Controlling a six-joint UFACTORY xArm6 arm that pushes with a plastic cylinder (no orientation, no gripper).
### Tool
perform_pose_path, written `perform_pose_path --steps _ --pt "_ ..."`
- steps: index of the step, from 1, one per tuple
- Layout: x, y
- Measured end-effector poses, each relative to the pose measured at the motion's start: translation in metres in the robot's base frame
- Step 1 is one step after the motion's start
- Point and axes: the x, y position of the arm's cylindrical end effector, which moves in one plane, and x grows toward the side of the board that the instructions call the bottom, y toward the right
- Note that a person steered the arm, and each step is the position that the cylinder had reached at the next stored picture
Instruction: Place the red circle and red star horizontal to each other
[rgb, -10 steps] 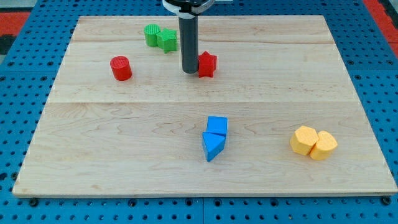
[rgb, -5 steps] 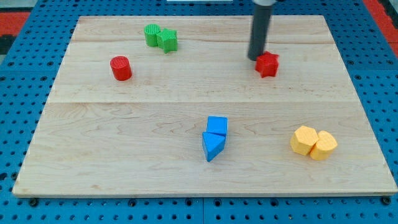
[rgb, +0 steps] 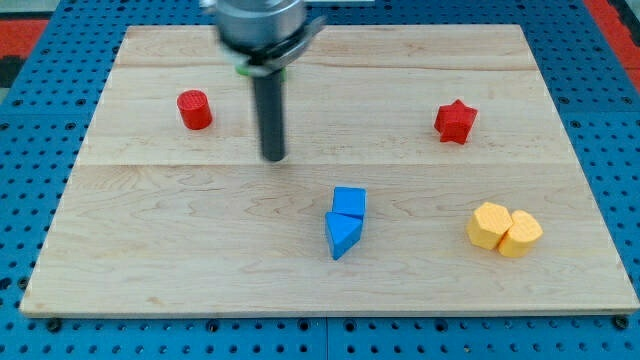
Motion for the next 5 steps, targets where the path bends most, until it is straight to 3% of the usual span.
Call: perform_pose_path --steps 1,2,5 --pt "-0.010 -0.103" --pt "-0.020 -0.143" --pt "-0.022 -0.147"
